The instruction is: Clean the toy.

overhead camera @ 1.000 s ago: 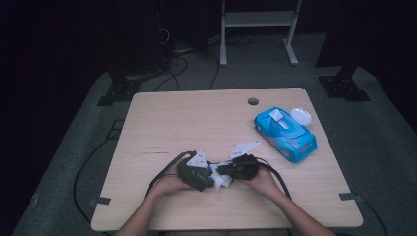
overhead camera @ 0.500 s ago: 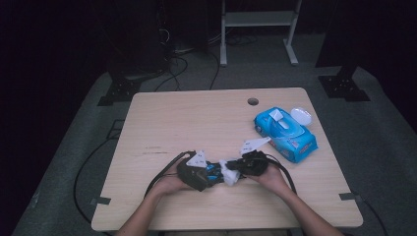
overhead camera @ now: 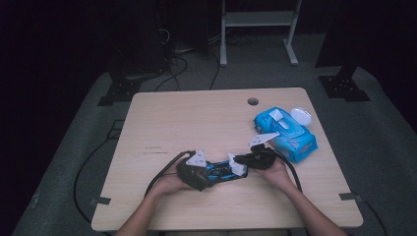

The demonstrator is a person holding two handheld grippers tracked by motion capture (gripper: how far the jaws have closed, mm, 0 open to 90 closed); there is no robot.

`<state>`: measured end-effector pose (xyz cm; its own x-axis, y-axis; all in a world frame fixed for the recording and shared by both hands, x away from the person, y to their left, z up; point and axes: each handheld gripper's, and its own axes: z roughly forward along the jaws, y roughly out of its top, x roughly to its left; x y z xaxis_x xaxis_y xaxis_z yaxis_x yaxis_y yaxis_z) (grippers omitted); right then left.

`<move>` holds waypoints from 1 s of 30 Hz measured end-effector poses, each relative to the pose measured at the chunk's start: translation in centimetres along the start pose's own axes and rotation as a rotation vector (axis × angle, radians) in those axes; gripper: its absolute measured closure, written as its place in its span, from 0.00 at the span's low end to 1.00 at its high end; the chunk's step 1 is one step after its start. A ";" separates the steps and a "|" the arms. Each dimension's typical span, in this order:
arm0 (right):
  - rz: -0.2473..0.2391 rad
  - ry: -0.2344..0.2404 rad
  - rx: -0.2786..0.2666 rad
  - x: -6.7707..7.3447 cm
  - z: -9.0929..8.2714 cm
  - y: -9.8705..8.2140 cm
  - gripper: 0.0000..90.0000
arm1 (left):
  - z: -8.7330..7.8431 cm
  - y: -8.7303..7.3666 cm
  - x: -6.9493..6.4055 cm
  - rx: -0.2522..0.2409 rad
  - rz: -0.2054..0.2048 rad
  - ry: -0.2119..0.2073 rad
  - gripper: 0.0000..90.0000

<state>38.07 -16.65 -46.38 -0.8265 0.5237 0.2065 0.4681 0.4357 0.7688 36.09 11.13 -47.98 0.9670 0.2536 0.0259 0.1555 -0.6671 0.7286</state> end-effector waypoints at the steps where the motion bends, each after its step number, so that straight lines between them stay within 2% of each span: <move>1: -0.002 -0.014 0.012 -0.1 -0.4 -0.2 0.96 | 0.0 0.0 0.0 0.000 -0.003 -0.002 0.26; 3: 0.006 -0.032 0.019 -0.3 -1.2 -0.7 0.96 | 0.0 -0.1 0.1 -0.002 -0.010 -0.006 0.26; 6: 0.025 0.010 -0.001 0.1 -2.3 -1.4 0.96 | 0.1 0.0 0.1 -0.003 -0.018 -0.002 0.26; 8: 0.001 0.011 0.023 0.6 -2.2 -1.8 0.96 | 0.0 0.1 0.1 0.010 -0.023 0.005 0.25; 11: -0.003 0.014 0.012 0.7 -2.0 -2.2 0.96 | -0.2 0.2 0.2 0.038 -0.036 0.004 0.23; 12: -0.008 0.016 0.004 0.7 -1.9 -2.3 0.96 | -0.4 0.1 0.4 0.036 -0.060 -0.006 0.21; 17: -0.023 -0.003 -0.009 1.1 -1.9 -2.5 0.96 | -0.9 -0.1 0.8 0.023 -0.115 -0.041 0.21; 20: -0.024 -0.013 -0.018 1.2 -1.9 -2.7 0.96 | -1.7 0.0 1.1 -0.007 -0.151 -0.054 0.21; 24: -0.039 -0.032 -0.013 1.6 -1.9 -2.6 0.96 | -2.7 -0.2 1.7 -0.065 -0.236 -0.097 0.24; 25: -0.038 -0.030 -0.014 1.6 -1.8 -2.7 0.96 | -2.7 -0.2 1.7 -0.065 -0.236 -0.097 0.26; 26: -0.039 -0.031 -0.017 1.6 -1.8 -2.7 0.96 | -3.0 -0.3 1.9 -0.086 -0.279 -0.097 0.29; 29: -0.041 -0.035 -0.020 1.7 -1.8 -2.7 0.96 | -3.2 -0.6 2.4 -0.091 -0.348 -0.098 0.30; 30: -0.040 -0.036 -0.018 1.7 -1.8 -2.7 0.96 | -3.1 -0.7 2.4 -0.084 -0.361 -0.098 0.34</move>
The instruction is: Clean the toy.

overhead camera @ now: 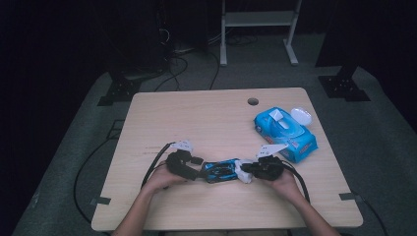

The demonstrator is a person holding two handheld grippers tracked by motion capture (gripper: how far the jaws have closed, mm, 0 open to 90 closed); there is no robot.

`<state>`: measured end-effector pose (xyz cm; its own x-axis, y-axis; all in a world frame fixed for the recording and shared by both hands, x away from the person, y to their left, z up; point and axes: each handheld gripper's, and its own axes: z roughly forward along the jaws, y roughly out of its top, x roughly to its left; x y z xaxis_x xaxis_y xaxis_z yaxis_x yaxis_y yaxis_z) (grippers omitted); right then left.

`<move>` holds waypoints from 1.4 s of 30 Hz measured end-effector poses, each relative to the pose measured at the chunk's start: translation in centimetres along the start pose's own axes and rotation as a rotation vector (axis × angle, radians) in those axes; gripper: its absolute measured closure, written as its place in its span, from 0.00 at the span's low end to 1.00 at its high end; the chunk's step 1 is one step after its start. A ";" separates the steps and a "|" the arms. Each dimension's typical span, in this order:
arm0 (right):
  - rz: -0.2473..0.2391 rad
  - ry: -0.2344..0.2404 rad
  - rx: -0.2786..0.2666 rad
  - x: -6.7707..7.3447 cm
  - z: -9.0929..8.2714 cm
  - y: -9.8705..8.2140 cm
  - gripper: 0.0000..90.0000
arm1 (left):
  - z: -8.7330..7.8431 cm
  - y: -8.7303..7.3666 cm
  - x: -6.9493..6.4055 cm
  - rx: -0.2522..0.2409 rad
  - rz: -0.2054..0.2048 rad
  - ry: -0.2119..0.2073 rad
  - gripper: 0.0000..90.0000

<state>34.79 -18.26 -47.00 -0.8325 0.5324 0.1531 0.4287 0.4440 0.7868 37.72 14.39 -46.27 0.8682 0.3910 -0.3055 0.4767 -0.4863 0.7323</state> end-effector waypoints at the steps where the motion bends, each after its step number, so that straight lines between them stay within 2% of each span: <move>1: -0.002 0.000 -0.001 0.0 0.0 0.0 0.96 | 0.1 0.0 0.0 0.018 -0.003 0.003 0.35; 2: 0.000 0.000 -0.001 0.0 0.0 0.0 0.96 | 0.2 -0.1 0.1 0.015 -0.021 -0.005 0.35; 5: 0.000 0.001 -0.003 0.0 0.0 0.0 0.96 | 0.3 0.0 0.1 0.029 -0.056 0.008 0.39; 9: -0.002 0.001 -0.005 0.1 0.1 0.0 0.96 | 0.9 0.0 0.2 0.043 -0.111 0.006 0.48; 13: -0.007 -0.004 -0.005 0.2 0.1 0.0 0.96 | 0.9 0.1 0.2 0.047 -0.135 0.003 0.52; 17: -0.010 -0.004 -0.005 0.1 0.1 0.0 0.96 | 0.8 0.1 -0.2 0.037 -0.093 0.034 0.53; 20: -0.002 -0.003 -0.006 0.1 0.0 0.0 0.95 | 0.6 -0.1 -0.7 0.016 -0.018 0.064 0.55; 23: 0.006 0.003 -0.008 0.1 0.0 -0.1 0.95 | 0.6 -0.2 -0.9 0.015 -0.012 0.077 0.56; 25: 0.009 0.006 -0.010 0.0 0.1 -0.1 0.95 | 0.6 0.1 -0.7 0.052 -0.081 0.072 0.53; 26: 0.012 0.008 -0.012 0.0 0.1 -0.1 0.95 | 0.7 0.2 -0.7 0.070 -0.120 0.075 0.43; 27: 0.014 0.007 -0.011 0.0 0.1 -0.1 0.95 | 0.7 0.3 -0.6 0.085 -0.154 0.063 0.40; 30: 0.007 0.001 -0.008 0.1 0.1 -0.1 0.95 | 0.7 0.4 -0.3 0.111 -0.243 0.040 0.39; 31: 0.008 0.001 -0.008 0.1 0.1 0.0 0.95 | 0.7 0.4 -0.2 0.112 -0.257 0.029 0.41; 34: 0.004 -0.004 -0.008 0.1 0.1 0.0 0.95 | 0.6 0.5 -0.1 0.109 -0.256 0.023 0.56; 36: 0.006 -0.003 -0.009 0.1 0.1 0.0 0.95 | 0.5 0.6 -0.4 0.104 -0.224 0.036 0.61; 39: 0.007 -0.001 -0.008 0.1 0.1 -0.1 0.95 | 0.5 0.7 -0.8 0.108 -0.178 0.062 0.63; 42: 0.005 -0.002 -0.009 0.2 0.1 -0.1 0.95 | 0.5 0.6 -0.8 0.097 -0.167 0.061 0.63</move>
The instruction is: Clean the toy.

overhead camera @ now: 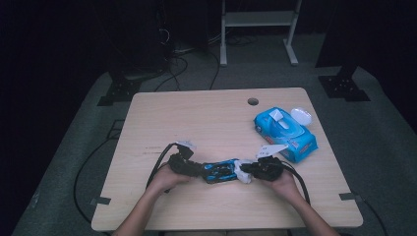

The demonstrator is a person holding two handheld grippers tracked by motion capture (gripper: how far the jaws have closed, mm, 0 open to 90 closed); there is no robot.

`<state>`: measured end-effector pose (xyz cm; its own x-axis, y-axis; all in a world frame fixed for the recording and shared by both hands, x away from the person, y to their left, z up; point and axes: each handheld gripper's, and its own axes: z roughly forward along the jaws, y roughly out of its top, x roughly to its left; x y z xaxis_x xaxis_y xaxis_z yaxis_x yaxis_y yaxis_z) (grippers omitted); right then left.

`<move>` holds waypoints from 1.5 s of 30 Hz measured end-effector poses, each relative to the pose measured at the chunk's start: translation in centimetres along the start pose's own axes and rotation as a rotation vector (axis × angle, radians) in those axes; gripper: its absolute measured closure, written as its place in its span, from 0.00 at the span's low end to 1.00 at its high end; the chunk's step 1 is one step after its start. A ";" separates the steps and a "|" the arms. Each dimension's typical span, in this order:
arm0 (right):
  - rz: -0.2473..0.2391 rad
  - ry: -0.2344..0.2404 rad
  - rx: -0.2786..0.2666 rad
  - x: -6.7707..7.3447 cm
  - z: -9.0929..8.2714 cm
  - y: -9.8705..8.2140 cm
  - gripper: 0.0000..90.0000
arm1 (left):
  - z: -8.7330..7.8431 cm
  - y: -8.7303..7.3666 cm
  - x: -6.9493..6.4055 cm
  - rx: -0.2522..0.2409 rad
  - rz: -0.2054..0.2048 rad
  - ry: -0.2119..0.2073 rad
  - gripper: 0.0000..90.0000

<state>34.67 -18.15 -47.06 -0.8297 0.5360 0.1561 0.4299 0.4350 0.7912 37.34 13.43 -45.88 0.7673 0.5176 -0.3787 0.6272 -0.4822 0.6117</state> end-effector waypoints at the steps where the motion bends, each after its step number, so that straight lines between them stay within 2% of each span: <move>1: 0.000 0.000 0.001 0.0 0.0 0.0 0.95 | 0.0 -0.1 0.0 -0.009 0.009 0.000 0.63; 3: 0.003 0.006 0.000 0.0 -0.1 0.0 0.95 | 0.0 -0.6 0.0 -0.045 0.031 -0.005 0.63; 6: 0.004 0.014 0.004 0.0 -0.2 0.1 0.95 | -0.1 -0.8 -0.3 -0.069 0.074 0.003 0.63; 11: 0.003 0.040 0.010 0.0 -0.7 0.1 0.95 | -0.2 -1.2 -1.1 -0.103 0.194 0.045 0.63; 12: 0.003 0.040 0.010 0.0 -0.7 0.1 0.95 | -0.2 -1.2 -1.1 -0.103 0.194 0.045 0.63; 13: 0.008 0.051 0.008 0.2 -1.0 0.2 0.95 | -0.3 -1.3 -1.4 -0.114 0.228 0.057 0.63; 14: 0.014 0.055 0.004 0.2 -1.2 0.2 0.95 | -0.3 -1.5 -1.9 -0.129 0.292 0.076 0.63; 16: 0.025 0.063 -0.014 0.2 -1.6 0.2 0.96 | -0.3 -1.8 -2.3 -0.147 0.364 0.099 0.63; 20: 0.051 0.053 -0.061 0.0 -2.6 0.5 0.96 | -0.3 -2.4 -3.1 -0.169 0.434 0.144 0.63; 23: 0.054 0.043 -0.091 0.1 -2.9 1.2 0.96 | -0.4 -3.0 -3.9 -0.191 0.530 0.192 0.62; 24: 0.055 0.042 -0.101 0.2 -2.9 1.5 0.96 | -0.3 -3.2 -4.2 -0.198 0.549 0.209 0.62; 28: 0.028 0.026 -0.108 0.9 -2.2 3.0 0.96 | -0.3 -3.9 -5.2 -0.208 0.636 0.275 0.62; 30: 0.017 0.022 -0.095 1.3 -1.3 3.6 0.96 | -0.2 -4.3 -5.6 -0.214 0.694 0.310 0.61; 34: 0.009 0.032 -0.069 1.7 0.5 4.3 0.96 | -0.1 -4.9 -6.4 -0.210 0.769 0.373 0.61; 38: -0.006 0.058 -0.054 2.4 1.4 4.3 0.96 | 0.0 -5.3 -6.9 -0.199 0.792 0.409 0.60; 41: -0.008 0.067 -0.062 2.7 1.3 4.1 0.96 | 0.0 -5.6 -6.9 -0.195 0.771 0.414 0.58; 45: -0.011 0.084 -0.077 3.0 1.2 3.9 0.96 | 0.0 -5.6 -6.8 -0.186 0.720 0.394 0.53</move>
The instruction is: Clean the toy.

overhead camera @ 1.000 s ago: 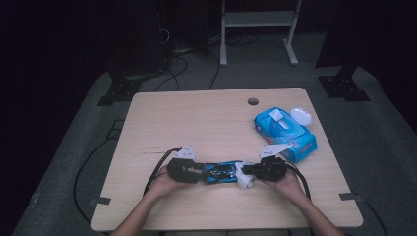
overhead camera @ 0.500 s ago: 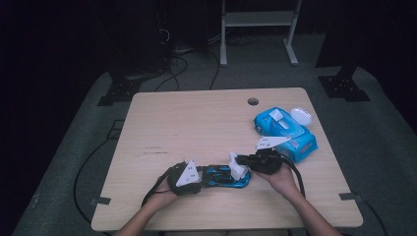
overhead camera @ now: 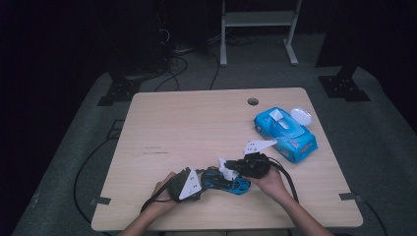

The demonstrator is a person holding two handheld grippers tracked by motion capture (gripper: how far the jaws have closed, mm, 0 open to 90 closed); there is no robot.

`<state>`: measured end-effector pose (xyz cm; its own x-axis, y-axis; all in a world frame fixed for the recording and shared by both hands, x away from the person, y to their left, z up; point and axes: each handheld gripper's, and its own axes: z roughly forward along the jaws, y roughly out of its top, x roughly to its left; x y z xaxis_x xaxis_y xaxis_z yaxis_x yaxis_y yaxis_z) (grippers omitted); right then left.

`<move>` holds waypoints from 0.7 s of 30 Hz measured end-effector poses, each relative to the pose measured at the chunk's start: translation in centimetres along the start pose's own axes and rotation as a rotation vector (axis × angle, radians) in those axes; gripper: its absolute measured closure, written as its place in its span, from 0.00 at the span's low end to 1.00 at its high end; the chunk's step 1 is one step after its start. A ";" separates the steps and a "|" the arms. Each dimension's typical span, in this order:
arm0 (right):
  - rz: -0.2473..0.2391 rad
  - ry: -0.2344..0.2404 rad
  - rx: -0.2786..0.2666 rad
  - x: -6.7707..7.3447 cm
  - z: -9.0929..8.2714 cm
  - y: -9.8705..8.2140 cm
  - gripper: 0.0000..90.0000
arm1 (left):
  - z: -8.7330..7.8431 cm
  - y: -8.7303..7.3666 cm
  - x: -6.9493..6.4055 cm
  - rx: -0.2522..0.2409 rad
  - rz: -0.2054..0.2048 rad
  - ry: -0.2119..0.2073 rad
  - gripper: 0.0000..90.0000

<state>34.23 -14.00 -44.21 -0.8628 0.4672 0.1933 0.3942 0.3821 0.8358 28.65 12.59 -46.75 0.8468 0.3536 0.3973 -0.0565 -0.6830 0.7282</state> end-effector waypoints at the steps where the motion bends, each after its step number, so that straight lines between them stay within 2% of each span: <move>1: -0.001 0.003 -0.001 0.1 0.0 0.0 0.96 | 0.0 0.0 0.0 0.000 0.000 0.000 0.52; 2: -0.010 0.007 -0.003 0.2 0.0 0.0 0.96 | 0.1 0.0 0.2 0.007 -0.026 -0.006 0.50; 5: -0.021 0.016 -0.007 0.6 0.0 0.1 0.96 | 0.3 0.0 0.6 0.013 -0.068 -0.022 0.44; 8: -0.029 0.036 -0.009 1.0 0.1 0.1 0.96 | 0.9 0.1 1.1 0.022 -0.108 -0.070 0.30; 11: -0.048 0.053 -0.012 1.3 0.2 0.1 0.96 | 1.8 0.2 2.2 0.015 -0.184 -0.197 0.21; 12: -0.052 0.053 -0.009 1.4 0.2 0.1 0.96 | 2.4 0.2 2.8 0.018 -0.213 -0.268 0.20; 13: -0.052 0.053 -0.009 1.4 0.2 0.1 0.96 | 2.4 0.2 2.8 0.018 -0.213 -0.268 0.20; 16: -0.057 0.063 -0.014 1.5 0.3 0.1 0.96 | 3.1 0.3 3.1 0.029 -0.227 -0.343 0.23; 18: -0.054 0.060 -0.015 1.5 0.3 0.2 0.96 | 3.2 0.4 3.1 0.007 -0.202 -0.354 0.33; 19: -0.059 0.046 -0.017 1.4 0.2 0.2 0.96 | 3.1 0.5 2.9 -0.003 -0.184 -0.336 0.44; 20: -0.060 0.038 -0.019 1.2 0.2 0.3 0.96 | 3.2 0.5 2.9 -0.003 -0.175 -0.304 0.47; 21: -0.056 0.035 -0.023 1.0 0.1 0.4 0.96 | 3.2 0.5 3.0 -0.002 -0.179 -0.295 0.47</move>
<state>33.55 -13.31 -43.75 -0.8940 0.4172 0.1636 0.3382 0.3884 0.8572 32.87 11.22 -46.97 0.9598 0.2676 0.0850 0.1060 -0.6256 0.7729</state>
